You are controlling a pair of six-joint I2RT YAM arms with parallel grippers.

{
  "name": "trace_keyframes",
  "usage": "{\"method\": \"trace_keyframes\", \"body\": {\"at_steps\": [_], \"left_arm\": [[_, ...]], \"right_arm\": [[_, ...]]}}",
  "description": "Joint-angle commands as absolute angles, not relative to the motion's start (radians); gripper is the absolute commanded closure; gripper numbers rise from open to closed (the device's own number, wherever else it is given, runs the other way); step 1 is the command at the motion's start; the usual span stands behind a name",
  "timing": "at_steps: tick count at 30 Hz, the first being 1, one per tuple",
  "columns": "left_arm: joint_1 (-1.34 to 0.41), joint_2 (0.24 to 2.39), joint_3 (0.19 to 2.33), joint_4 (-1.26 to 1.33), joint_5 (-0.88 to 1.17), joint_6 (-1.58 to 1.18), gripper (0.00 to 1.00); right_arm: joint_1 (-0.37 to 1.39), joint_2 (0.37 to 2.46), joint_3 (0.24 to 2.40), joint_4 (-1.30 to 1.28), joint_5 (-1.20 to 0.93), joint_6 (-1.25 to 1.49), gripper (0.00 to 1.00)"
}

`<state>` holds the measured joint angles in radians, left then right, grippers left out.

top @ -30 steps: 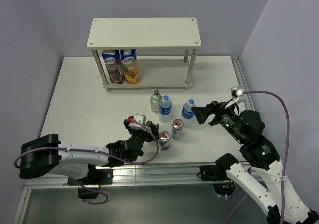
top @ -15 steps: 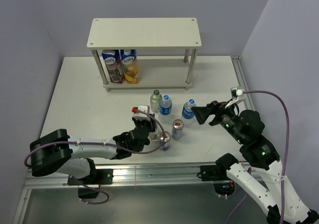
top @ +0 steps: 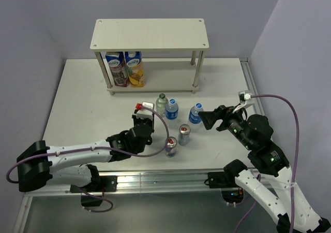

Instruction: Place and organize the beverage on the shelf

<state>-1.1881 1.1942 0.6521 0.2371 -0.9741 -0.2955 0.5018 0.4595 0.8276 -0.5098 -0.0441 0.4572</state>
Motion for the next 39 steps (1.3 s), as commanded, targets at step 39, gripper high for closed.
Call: {"method": "trace_keyframes", "body": {"at_steps": [39], "left_arm": [[-0.318,1.924,2.459,-0.09,-0.436,-0.011,1.0]], "right_arm": [[0.511,0.426,0.75,-0.495,0.028,0.482,0.04]]}}
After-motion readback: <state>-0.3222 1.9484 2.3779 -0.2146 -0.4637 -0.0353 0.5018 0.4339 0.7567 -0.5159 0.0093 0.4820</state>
